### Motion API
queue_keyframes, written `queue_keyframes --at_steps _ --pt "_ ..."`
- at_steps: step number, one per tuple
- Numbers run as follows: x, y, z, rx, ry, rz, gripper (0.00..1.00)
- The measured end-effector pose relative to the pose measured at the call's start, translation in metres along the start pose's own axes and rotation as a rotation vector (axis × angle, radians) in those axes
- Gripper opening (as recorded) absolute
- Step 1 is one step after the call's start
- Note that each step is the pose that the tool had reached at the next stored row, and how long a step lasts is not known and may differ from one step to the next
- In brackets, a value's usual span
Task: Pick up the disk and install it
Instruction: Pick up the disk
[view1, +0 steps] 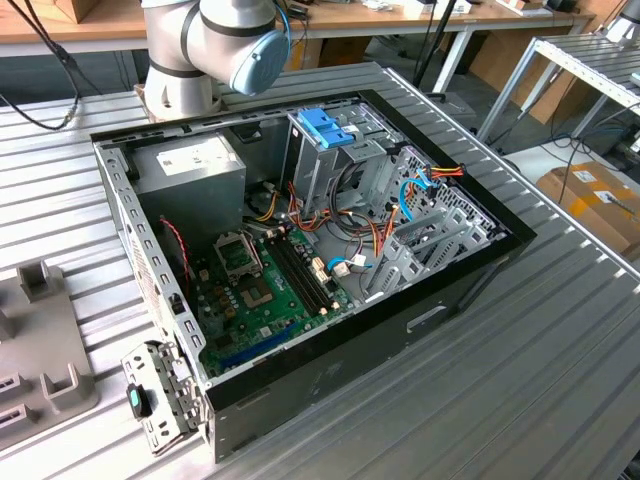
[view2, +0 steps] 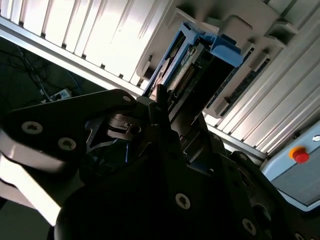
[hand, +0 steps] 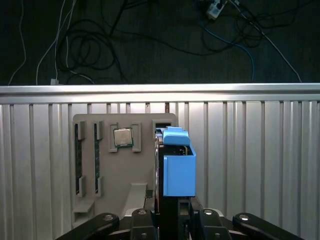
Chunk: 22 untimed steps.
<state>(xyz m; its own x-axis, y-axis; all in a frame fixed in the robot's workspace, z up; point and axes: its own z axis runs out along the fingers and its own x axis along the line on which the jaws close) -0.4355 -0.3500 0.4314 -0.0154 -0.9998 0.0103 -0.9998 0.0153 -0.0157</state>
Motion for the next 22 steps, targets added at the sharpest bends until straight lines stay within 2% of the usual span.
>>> queue_keyframes --at_steps 3,7,15,17,20,22 --pt "0.0001 -0.0001 -0.0105 0.0000 0.0000 0.000 0.35" --pt "0.0002 -0.0003 -0.0184 0.0000 0.0000 0.000 0.35" --pt "0.0002 -0.0003 -0.0218 -0.0003 0.0002 0.000 0.35" --pt "0.0003 -0.0004 -0.0268 0.0000 0.0000 0.000 0.35" --pt "0.0005 -0.0006 -0.0420 0.0001 -0.0001 0.000 0.35" --pt "0.0005 -0.0007 -0.0465 -0.0001 0.0001 0.000 0.35"
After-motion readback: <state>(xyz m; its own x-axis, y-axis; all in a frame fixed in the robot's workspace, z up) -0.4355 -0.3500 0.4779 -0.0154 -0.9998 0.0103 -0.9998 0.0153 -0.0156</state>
